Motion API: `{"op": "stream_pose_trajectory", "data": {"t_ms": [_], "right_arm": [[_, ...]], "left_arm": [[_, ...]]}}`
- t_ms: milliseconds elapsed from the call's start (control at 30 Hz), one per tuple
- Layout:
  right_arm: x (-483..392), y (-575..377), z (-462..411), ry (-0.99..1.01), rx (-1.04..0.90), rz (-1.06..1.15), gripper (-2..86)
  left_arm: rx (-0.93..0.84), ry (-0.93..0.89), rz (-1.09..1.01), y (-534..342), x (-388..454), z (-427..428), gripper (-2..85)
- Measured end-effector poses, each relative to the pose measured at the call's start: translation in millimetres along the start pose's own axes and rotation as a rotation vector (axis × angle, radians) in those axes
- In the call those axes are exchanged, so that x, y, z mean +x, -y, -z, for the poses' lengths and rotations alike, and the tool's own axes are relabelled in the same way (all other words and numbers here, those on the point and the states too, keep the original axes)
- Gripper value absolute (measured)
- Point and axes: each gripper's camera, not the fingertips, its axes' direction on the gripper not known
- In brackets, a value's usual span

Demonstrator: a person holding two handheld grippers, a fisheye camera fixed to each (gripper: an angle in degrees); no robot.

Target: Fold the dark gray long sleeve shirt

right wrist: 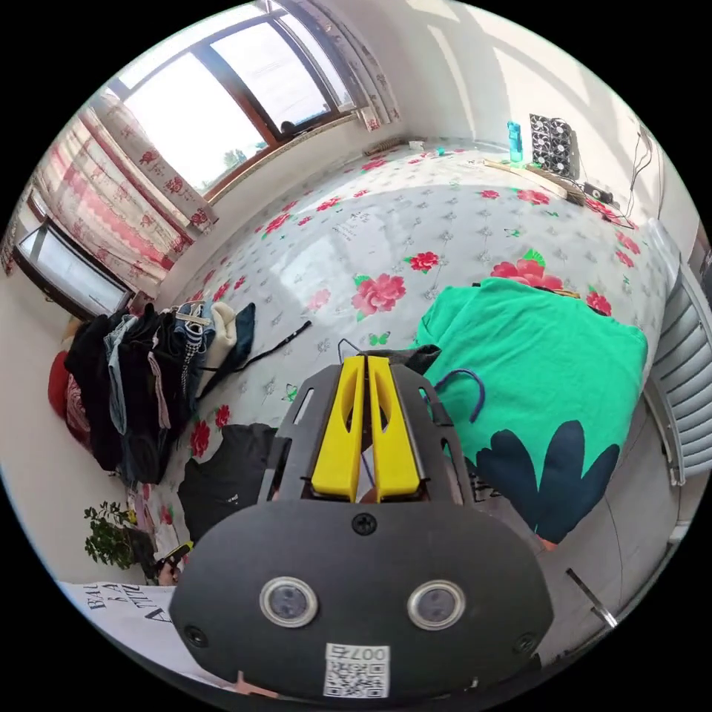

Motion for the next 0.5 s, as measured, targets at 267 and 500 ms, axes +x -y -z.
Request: {"op": "stream_pose_trajectory", "data": {"t_ms": [267,500], "right_arm": [[-179.9,-44.7,76.8,0.321,0.209,0.577,-0.1],[-360.2,-226.3,60.1,0.712,0.05,1.197,1.9]], "left_arm": [[0.072,-0.026,-0.041,-16.2,-19.6,24.7,-1.0],[0.087,-0.042,-0.05,-36.0,-36.8,25.5,-0.8]]}}
